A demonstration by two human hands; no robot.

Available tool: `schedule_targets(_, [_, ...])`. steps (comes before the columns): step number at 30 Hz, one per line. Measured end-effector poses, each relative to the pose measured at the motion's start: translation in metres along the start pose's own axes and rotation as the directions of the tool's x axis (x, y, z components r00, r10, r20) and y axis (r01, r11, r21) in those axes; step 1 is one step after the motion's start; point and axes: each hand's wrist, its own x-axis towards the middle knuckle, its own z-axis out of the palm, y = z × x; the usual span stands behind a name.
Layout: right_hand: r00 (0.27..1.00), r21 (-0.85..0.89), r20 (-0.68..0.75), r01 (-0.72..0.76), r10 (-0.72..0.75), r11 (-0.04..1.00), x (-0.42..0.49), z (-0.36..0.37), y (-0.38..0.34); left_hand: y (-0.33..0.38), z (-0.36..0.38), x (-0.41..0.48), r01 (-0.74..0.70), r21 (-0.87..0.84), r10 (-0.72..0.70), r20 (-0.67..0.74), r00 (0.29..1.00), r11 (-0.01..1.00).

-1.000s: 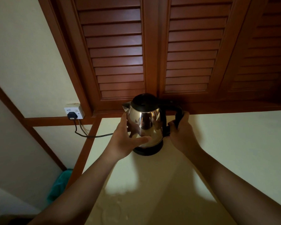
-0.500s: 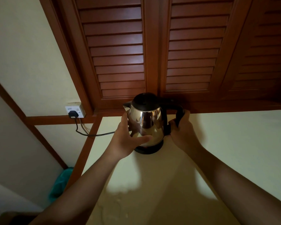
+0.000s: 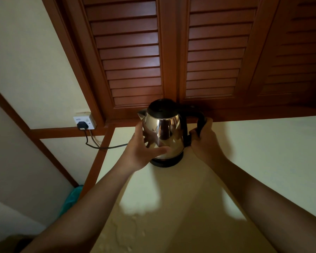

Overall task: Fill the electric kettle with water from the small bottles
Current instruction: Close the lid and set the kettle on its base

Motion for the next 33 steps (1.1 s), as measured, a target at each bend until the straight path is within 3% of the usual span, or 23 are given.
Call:
schedule_targets(12, [0.999,-0.054,0.007,-0.037,0.037,0.998,-0.004,-0.002,0.004,-0.014,0.013,0.001,-0.050,-0.101,0.045,-0.044,0.998,0.994])
schedule_targets(18, [0.969,0.267,-0.023,-0.231,0.246,0.935,-0.039,0.013,0.015,-0.025,0.005,-0.004,0.032,-0.164,-0.031,0.010,0.999,0.986])
schedule_targets(22, [0.954,0.399,0.028,-0.285,0.299,0.871,-0.058,0.026,0.013,-0.028,-0.002,-0.008,0.067,-0.229,-0.044,0.103,0.994,0.971])
schedule_targets(33, [0.950,0.474,0.181,-0.312,0.255,0.823,-0.066,0.024,-0.003,-0.041,-0.004,-0.001,0.150,-0.304,-0.116,0.126,0.985,0.941])
